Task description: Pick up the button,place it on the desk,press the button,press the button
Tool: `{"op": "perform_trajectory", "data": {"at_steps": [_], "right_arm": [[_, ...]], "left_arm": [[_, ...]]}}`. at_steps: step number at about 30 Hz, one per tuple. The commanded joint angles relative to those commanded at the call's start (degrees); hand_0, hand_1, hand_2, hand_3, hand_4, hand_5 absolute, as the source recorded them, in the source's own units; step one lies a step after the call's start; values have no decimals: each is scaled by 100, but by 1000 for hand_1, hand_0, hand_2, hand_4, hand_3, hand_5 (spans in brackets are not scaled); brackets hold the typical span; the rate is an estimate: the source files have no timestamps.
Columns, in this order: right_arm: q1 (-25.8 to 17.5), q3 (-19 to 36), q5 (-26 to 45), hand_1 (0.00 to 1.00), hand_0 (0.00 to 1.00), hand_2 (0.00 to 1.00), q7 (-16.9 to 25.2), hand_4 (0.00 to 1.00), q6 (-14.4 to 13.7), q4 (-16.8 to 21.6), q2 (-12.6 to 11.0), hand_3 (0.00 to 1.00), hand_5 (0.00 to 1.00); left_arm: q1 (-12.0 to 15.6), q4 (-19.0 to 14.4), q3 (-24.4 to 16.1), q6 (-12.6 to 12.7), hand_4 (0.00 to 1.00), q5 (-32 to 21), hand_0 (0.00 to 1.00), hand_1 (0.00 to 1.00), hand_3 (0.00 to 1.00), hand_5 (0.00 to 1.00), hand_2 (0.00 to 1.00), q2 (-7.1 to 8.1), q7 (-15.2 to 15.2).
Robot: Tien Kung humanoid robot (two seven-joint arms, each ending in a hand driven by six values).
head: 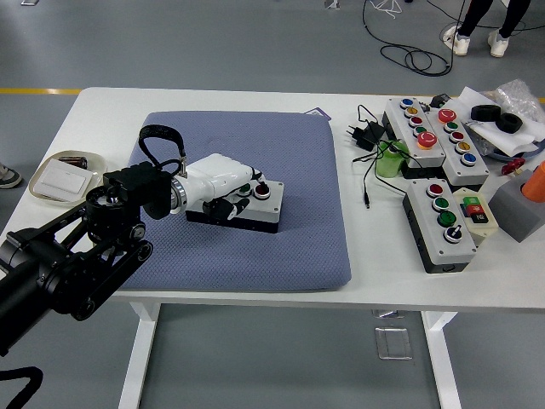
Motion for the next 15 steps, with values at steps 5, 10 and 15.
{"op": "perform_trajectory", "data": {"at_steps": [5,10,15], "right_arm": [[-8,3,9,625,662,699,1,362,-4,0,0,580,210],[-24,22,-14,624,662,699,-3,362,-5,0,7,580,210],[-39,47,-67,624,662,699,-6,361,1,0,13,579,211]], "left_arm": [[19,38,-21,-24,425,0,47,2,726,2,2,18,-1],[94,-136,-183,45,422,0,47,2,727,2,2,51,26],[294,-515,-585,118,569,0,60,2,740,2,2,108,61]]}}
